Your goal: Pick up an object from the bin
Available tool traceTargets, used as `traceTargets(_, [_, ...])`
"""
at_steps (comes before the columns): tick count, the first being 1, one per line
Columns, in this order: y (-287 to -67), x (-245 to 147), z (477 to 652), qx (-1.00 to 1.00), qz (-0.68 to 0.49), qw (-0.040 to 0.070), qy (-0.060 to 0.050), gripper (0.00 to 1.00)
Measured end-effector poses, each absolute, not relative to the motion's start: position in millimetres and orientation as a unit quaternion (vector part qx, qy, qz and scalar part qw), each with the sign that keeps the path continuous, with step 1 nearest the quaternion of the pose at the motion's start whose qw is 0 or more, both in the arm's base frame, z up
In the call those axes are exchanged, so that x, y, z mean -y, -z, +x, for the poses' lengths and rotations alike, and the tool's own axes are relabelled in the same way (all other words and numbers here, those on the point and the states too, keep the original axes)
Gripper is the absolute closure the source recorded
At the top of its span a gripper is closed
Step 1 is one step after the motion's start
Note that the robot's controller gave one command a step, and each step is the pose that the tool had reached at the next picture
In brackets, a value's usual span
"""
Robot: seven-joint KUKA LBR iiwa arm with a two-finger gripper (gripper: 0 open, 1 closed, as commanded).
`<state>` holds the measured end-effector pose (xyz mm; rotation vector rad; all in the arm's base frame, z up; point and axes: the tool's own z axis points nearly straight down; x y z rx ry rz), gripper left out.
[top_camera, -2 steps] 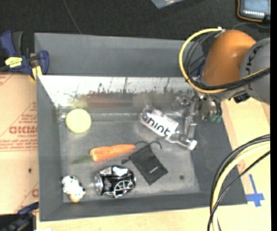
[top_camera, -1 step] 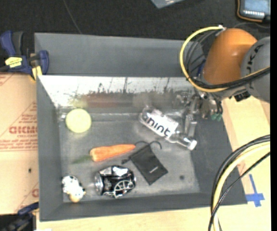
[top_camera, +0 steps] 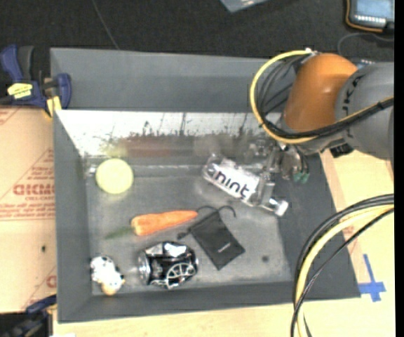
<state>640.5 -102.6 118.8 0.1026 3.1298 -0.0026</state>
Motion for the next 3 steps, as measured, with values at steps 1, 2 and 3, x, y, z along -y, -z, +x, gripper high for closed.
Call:
traceTargets(1, [-78.5,88.2,650.5,-1.0,0.02,0.003,0.001,0.0])
traceTargets(2, [-69.8,85.2,651.0,-1.0,0.016,0.004,0.001,0.0])
traceTargets(3, [-71.1,81.5,634.4,-1.0,0.015,0.004,0.002,1.0])
